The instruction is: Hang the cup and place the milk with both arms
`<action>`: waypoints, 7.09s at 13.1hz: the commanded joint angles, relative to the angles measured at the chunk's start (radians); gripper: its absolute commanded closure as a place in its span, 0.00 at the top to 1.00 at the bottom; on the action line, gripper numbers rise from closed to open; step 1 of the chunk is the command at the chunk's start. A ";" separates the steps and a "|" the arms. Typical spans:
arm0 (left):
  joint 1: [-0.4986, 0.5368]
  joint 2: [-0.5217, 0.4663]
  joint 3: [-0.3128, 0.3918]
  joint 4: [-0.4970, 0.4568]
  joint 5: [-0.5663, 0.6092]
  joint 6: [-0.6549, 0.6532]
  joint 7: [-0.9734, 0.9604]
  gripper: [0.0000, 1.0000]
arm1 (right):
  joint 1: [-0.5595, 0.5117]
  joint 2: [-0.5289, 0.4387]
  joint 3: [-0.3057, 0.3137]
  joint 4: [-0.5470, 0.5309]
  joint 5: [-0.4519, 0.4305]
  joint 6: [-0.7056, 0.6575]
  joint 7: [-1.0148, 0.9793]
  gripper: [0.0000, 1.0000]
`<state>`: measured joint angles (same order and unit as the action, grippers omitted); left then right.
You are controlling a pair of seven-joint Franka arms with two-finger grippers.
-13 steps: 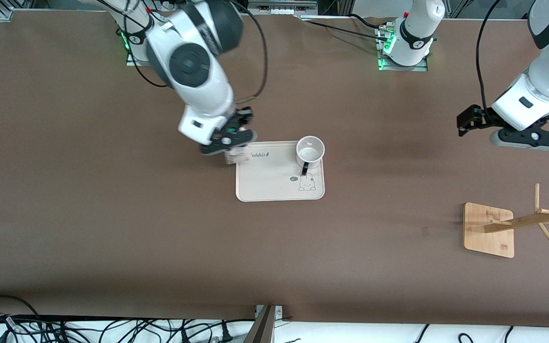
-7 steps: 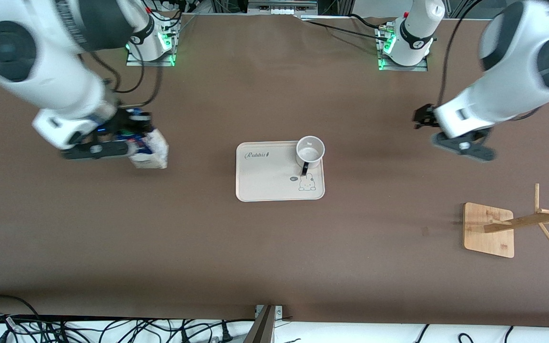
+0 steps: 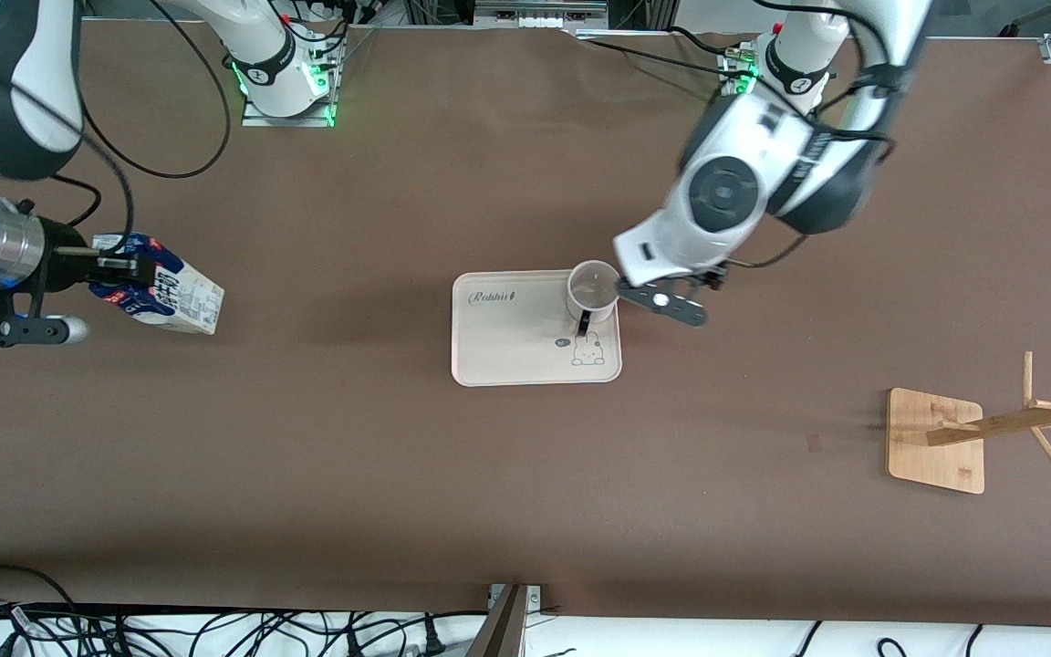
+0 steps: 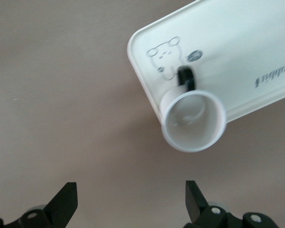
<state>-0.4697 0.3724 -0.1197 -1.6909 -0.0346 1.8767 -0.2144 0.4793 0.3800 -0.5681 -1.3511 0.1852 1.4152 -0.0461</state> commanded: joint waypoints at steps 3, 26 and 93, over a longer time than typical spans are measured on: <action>-0.118 0.123 0.012 0.036 0.085 0.157 -0.187 1.00 | -0.015 0.031 0.004 -0.045 0.020 -0.019 -0.014 0.39; 0.007 0.116 0.052 0.382 0.165 -0.123 -0.300 0.00 | 0.015 0.089 0.062 -0.349 0.051 0.354 0.002 1.00; 0.436 -0.379 0.123 0.002 0.059 -0.151 0.241 1.00 | -0.441 -0.234 0.450 -0.106 -0.188 0.087 0.130 1.00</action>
<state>-0.0275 -0.0289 -0.0013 -1.7324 0.0017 1.7544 0.0112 0.0420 0.1601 -0.1138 -1.4438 -0.0202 1.5077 0.0925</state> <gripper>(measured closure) 0.000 0.000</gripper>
